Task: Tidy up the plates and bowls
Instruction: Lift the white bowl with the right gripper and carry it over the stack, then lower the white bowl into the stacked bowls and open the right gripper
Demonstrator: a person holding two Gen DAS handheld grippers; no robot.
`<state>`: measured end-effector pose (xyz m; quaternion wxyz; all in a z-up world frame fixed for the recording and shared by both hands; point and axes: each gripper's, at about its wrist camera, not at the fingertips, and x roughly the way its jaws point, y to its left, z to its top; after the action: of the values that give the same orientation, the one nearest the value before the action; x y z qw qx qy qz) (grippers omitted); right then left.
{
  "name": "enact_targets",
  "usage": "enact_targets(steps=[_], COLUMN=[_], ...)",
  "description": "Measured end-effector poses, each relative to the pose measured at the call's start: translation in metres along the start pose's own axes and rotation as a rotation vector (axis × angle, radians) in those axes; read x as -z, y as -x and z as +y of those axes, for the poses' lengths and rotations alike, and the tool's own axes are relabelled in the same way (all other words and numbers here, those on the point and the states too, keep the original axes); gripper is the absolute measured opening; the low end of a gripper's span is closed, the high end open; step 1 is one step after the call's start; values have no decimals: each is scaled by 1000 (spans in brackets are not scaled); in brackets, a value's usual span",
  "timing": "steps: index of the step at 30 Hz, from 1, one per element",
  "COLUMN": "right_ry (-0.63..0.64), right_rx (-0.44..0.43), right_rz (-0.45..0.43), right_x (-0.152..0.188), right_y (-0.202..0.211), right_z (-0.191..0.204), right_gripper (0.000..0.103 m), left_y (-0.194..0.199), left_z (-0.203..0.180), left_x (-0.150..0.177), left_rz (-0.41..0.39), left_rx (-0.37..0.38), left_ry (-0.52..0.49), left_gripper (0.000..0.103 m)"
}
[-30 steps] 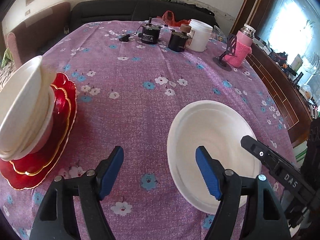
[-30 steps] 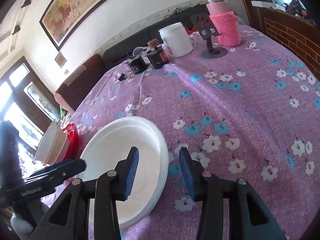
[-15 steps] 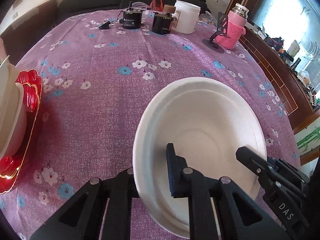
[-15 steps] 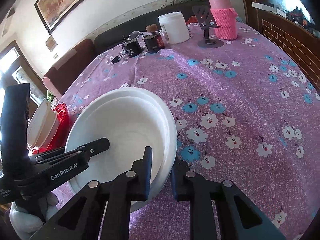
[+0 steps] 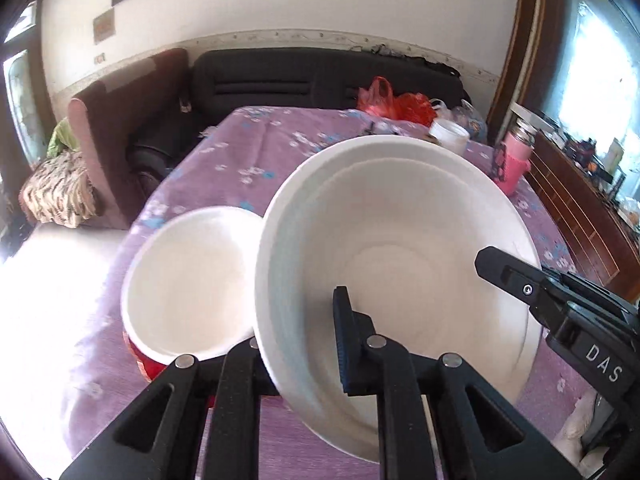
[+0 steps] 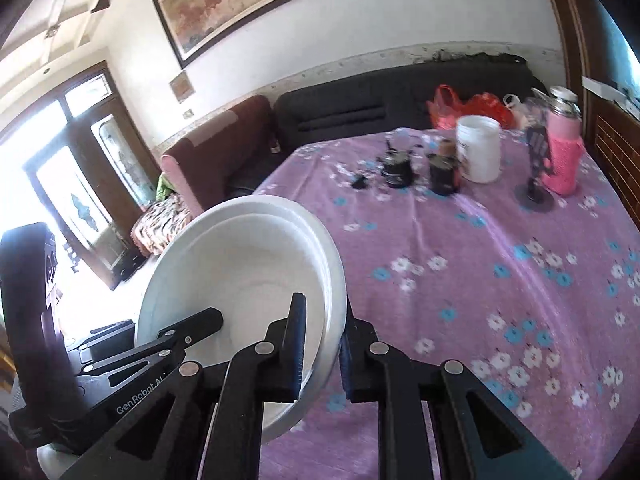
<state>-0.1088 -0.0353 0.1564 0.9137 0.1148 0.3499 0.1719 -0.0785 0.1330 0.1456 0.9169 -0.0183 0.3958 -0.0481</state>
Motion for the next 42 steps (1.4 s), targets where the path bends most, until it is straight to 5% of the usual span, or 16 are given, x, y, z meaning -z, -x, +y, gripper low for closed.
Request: enact_targets(steps=[5,11,20,24,32,34,36,42], right_ry=[104,134,142,165,218,218,208,198], right_rx=[-28,-30,47,78,94,84,62,59], right_rz=[63,171,229,226,184,151,124,17], right_x=[-28,-24,-15,-15,-14,-14,-15,-20], right_y=[-55,-116,-155,-158,-159,-154,-150,-127], right_z=[67,106,110,112,118,120,120,121], right_gripper=[16,17,16,14,15,26,60,63], left_y=[-3,-33,-59,-50,-19,-8,4,35], left_z=[57,100,115,131,159,162,164,160], left_x=[-25,-29,-20,-21,-12,-8,-2,15], left_rz=[-5,48,93,59,-19,-56,-87,-158], left_rx=[-145,-214,-184,-205,-193,-185,-167,-165], left_ry=[51,83,101,134,225,239,249,249], left_gripper=[22,22,25,50,55,61,66,72])
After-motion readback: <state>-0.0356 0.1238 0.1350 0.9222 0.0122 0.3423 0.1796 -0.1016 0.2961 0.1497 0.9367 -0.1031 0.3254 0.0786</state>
